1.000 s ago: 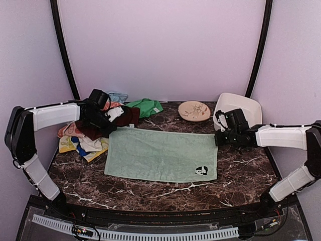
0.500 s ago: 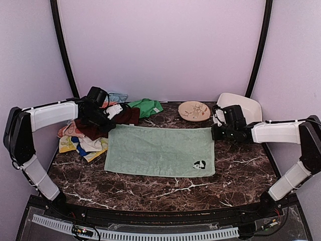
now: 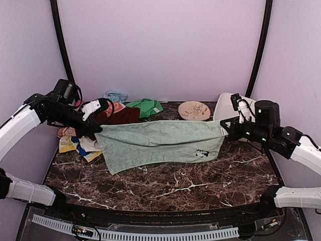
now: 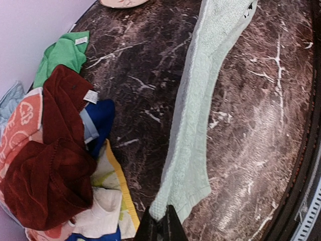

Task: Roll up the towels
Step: Flatten out the towel at the center of the board.

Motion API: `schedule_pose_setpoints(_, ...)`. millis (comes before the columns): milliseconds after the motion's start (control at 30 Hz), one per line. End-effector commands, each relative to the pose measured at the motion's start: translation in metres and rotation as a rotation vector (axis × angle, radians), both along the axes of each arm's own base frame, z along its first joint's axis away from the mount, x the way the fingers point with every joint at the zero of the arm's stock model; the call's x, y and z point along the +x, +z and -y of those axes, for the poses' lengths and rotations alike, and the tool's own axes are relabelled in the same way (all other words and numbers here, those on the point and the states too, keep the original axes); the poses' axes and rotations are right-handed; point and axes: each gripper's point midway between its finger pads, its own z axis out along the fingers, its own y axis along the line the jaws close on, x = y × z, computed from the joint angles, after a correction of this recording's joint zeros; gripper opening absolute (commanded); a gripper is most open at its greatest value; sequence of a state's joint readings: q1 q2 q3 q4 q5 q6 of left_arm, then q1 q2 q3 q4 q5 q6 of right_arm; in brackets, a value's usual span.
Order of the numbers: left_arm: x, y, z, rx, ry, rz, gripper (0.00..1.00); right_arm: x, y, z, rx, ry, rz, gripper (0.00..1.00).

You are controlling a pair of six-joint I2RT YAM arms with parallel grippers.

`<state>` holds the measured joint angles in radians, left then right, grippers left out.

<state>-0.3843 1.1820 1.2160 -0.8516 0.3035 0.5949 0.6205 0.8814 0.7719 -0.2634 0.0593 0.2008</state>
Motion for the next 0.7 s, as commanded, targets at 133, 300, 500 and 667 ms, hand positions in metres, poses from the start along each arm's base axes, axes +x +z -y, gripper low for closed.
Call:
schedule_pose_setpoints(133,-0.085,0.019,-0.001,-0.077,-0.14,-0.143,0.0,-0.065,0.007,0.012,0.074,0.06,-0.146,0.0)
schedule_pose_setpoints(300,-0.101,0.032,-0.001,-0.104,-0.144,-0.191,0.0,-0.075,0.02,0.016,0.109,0.063,-0.164,0.0)
schedule_pose_setpoints(500,-0.074,-0.01,-0.001,-0.06,-0.076,-0.197,0.0,-0.045,-0.019,0.01,0.061,-0.017,-0.161,0.0)
schedule_pose_setpoints(667,-0.009,-0.064,-0.014,0.108,0.051,-0.087,0.0,-0.009,-0.067,0.008,-0.043,-0.098,-0.175,0.0)
